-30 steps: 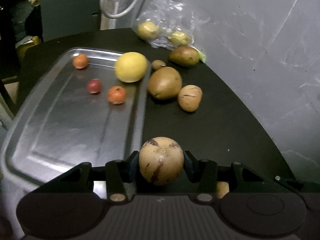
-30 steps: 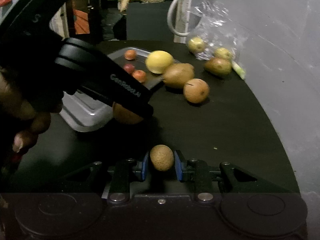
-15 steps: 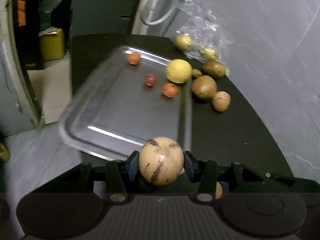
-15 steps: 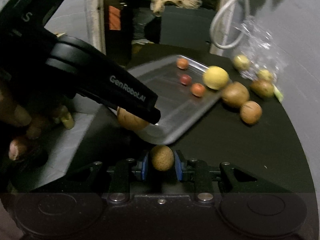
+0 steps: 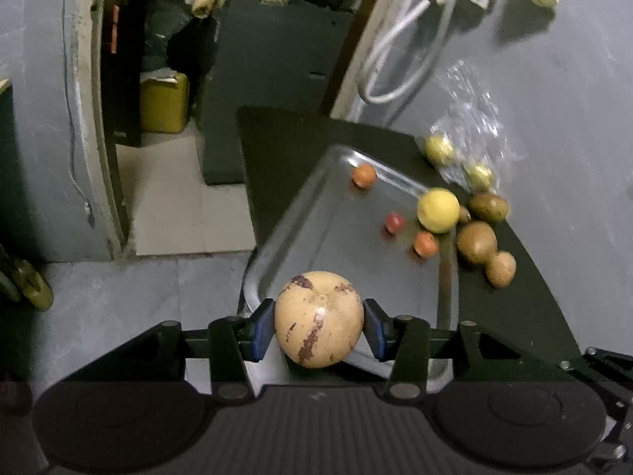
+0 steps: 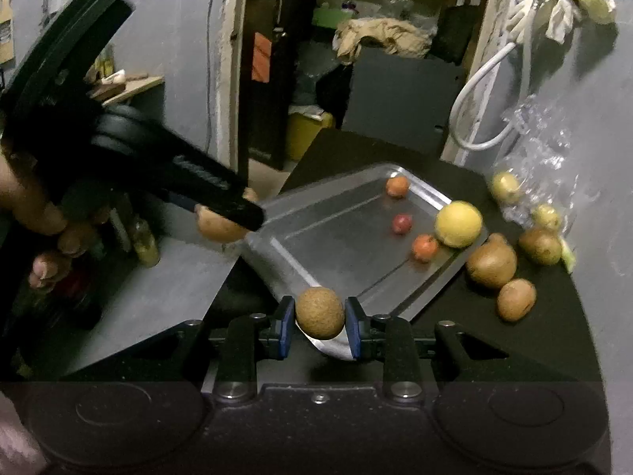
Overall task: Organize fruits
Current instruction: 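Carry both fruits over the metal tray and open both tools to release them, then withdraw both tools from the tray toward the remaining fruits, then grasp the large yellow-brown oval fruit with the left tool while the right tool grasps a round tan fruit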
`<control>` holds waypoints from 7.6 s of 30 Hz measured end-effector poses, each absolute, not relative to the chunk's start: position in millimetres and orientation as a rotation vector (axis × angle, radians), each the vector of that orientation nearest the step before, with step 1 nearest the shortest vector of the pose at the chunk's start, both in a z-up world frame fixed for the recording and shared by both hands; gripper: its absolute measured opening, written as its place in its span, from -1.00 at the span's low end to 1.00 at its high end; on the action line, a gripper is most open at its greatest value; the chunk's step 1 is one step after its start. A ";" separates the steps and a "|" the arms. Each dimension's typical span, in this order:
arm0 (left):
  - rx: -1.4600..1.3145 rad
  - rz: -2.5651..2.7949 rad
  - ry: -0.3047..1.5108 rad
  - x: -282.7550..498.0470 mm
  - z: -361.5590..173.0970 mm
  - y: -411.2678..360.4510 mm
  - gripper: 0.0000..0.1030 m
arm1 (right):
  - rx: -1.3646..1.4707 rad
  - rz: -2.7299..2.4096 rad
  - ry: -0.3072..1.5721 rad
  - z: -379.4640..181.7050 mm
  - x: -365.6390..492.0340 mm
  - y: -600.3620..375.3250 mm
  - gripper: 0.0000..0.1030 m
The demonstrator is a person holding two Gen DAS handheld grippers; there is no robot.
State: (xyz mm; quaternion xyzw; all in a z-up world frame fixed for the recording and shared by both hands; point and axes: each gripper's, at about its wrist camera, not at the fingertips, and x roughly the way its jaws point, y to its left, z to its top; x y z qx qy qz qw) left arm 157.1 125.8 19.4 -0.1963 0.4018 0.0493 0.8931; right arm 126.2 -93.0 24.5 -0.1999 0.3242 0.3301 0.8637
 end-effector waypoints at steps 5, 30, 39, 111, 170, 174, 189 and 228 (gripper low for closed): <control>-0.414 0.112 0.800 171.2 26.2 136.1 -0.01 | -0.383 0.668 0.655 42.8 155.2 -93.8 -0.44; -0.363 -0.004 0.831 302.8 -5.1 110.4 -0.01 | -0.236 0.537 0.682 31.3 275.7 -91.6 -0.44; -0.360 -0.024 0.869 313.8 -30.3 102.0 -0.01 | -0.228 0.509 0.710 7.1 298.4 -86.7 -0.44; -0.304 0.122 0.780 249.2 9.0 96.1 0.99 | -0.106 0.500 0.615 63.6 307.8 -123.1 0.96; -0.168 -0.015 1.028 186.9 -9.6 -17.8 0.99 | -0.155 0.257 0.947 -15.9 185.8 -251.3 0.99; -0.150 0.009 1.023 194.4 -7.5 -26.8 0.99 | -0.158 0.262 0.947 -23.3 194.2 -256.6 0.99; -0.186 0.167 0.978 238.0 0.9 -48.4 0.99 | -0.197 0.371 0.928 -25.2 241.4 -267.5 0.99; -0.218 0.002 0.957 375.4 -9.7 -77.8 0.76 | -0.336 0.629 0.734 -61.1 332.7 -202.7 0.00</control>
